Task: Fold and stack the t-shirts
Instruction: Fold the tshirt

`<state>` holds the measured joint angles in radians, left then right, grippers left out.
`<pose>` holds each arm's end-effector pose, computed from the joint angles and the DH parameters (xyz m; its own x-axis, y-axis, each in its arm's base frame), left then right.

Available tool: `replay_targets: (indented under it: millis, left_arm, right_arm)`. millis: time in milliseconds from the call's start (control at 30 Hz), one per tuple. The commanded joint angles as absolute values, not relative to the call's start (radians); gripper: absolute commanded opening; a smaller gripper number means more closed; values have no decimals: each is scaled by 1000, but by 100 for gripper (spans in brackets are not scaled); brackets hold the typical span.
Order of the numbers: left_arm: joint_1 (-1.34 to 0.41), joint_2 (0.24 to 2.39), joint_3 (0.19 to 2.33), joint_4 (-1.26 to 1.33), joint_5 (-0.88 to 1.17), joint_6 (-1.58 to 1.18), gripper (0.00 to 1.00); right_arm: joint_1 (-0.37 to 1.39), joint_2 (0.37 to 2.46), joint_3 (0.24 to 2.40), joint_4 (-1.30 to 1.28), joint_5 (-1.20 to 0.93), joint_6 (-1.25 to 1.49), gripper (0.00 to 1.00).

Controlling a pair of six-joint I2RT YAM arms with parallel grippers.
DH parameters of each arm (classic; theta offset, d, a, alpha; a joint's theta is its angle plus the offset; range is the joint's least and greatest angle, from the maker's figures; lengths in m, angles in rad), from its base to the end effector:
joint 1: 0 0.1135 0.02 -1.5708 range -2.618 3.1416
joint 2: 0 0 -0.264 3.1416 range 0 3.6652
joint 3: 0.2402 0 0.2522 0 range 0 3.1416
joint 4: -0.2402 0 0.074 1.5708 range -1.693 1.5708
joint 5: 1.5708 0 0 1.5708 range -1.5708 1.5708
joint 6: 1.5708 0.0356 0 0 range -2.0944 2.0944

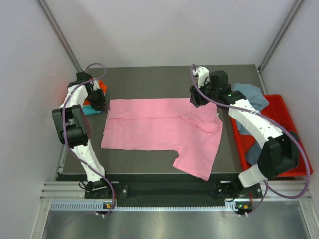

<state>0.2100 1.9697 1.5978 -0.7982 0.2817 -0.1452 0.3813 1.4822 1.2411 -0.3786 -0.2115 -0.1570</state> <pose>0.4077 0.0768 0.2240 -0.8775 -0.3291 -0.3489 -0.2235 0.9242 -0.3097 0.3104 0.1325 0.3130 -0.4508 -0.3454 -0.8231 -0.6003 0.7997 -0.0069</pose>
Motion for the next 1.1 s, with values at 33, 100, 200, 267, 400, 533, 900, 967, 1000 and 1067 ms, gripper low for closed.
replay_targets:
  millis: [33,100,200,267,400,533,900,967,1000,1067]
  left_arm:
    - [244,1997,1615,-856,379,-170,33]
    - [256,2002,1598,-862,390,-176,33]
    - [264,1999,1565,-858,399,-179,33]
    - [265,2002,1551,-856,422,-179,32]
    - [265,2013,1545,-850,437,-193,32]
    - [265,2036,1546,-850,443,-192,30]
    - [270,2019,1557,-851,414,-190,0]
    - [271,2006,1555,-853,400,-186,0]
    - [270,2002,1557,-856,391,-181,0]
    - [273,1987,1563,-864,358,-170,0]
  right_arm:
    - [419,1514,1322,-327,-210,-172,54]
    - [423,1522,1330,-327,-207,-172,54]
    - [431,1529,1333,-324,-206,-172,54]
    - [433,1532,1330,-321,-204,-175,54]
    - [434,1534,1322,-318,-198,-176,55]
    - [433,1526,1309,-311,-192,-181,54]
    - [436,1494,1266,-299,-178,-186,55]
    - [436,1493,1259,-298,-178,-186,55]
    - [436,1491,1259,-296,-178,-184,55]
    - [436,1488,1258,-296,-179,-184,55]
